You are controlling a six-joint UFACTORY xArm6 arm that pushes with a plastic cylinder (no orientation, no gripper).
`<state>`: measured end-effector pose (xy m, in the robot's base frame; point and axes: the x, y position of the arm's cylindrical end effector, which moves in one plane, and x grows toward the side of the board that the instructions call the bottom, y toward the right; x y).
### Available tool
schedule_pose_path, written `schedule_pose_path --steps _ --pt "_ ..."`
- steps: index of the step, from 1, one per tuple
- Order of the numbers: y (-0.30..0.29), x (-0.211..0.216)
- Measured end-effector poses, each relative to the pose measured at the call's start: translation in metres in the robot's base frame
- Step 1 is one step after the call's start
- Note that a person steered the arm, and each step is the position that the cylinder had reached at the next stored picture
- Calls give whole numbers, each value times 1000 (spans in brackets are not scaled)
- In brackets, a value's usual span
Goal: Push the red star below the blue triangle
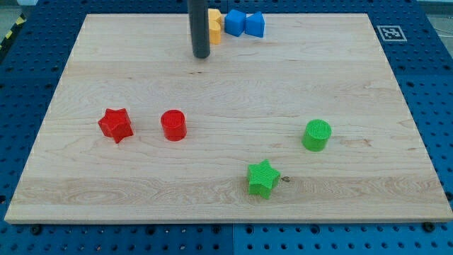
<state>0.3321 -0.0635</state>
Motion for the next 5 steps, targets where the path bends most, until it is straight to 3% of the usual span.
schedule_pose_path --steps 2,3,4,5 --pt "-156 46" --pt "-207 107" --pt "-203 165" --pt "-157 171"
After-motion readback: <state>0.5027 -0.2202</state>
